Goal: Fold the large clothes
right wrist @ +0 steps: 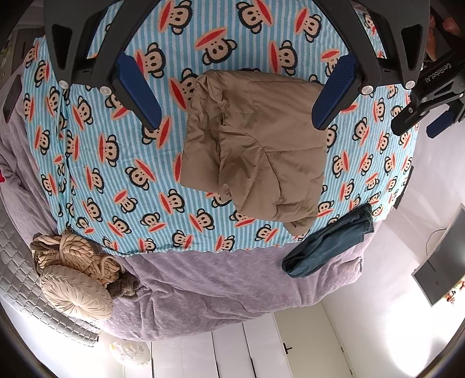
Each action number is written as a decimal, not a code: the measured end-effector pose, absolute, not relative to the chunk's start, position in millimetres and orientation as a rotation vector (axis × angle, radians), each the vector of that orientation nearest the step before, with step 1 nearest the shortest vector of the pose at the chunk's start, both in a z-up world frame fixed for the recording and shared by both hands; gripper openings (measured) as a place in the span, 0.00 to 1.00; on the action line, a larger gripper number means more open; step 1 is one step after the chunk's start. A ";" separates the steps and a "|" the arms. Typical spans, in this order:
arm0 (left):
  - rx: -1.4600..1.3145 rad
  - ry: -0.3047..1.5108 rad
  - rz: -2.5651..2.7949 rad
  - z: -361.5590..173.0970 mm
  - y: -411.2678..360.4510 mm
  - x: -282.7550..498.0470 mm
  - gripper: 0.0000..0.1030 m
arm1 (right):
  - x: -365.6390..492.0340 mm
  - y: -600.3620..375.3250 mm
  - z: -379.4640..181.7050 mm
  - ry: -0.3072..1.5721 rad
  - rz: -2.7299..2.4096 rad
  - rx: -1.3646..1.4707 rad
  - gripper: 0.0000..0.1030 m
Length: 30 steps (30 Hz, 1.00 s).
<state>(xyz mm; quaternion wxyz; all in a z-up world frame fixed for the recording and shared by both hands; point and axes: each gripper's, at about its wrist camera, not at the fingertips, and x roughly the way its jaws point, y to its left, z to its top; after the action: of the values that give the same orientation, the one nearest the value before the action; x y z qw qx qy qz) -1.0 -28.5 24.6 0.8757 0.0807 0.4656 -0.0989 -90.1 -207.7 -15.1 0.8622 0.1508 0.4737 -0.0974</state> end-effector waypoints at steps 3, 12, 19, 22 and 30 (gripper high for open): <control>0.169 0.973 -0.205 24.4 -28.8 -0.4 0.99 | -89.0 -207.6 -14.9 0.993 -0.204 0.316 1.00; 0.170 0.973 -0.205 23.3 -29.0 1.4 0.99 | -88.4 -206.8 -14.7 0.994 -0.205 0.315 1.00; 0.172 0.972 -0.207 23.8 -29.2 0.6 0.99 | -89.1 -205.4 -14.6 0.994 -0.209 0.319 1.00; 0.173 0.972 -0.206 23.7 -30.2 1.6 0.99 | -88.4 -205.7 -14.4 0.994 -0.207 0.317 1.00; 0.176 0.971 -0.209 22.4 -28.2 2.0 0.99 | -88.3 -204.9 -14.2 0.994 -0.208 0.318 1.00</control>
<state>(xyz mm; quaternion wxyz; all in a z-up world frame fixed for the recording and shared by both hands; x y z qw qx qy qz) 2.0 -28.2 22.4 0.8756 0.0842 0.4650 -0.1003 -88.3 -204.9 -14.2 0.8617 0.1515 0.4739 -0.0992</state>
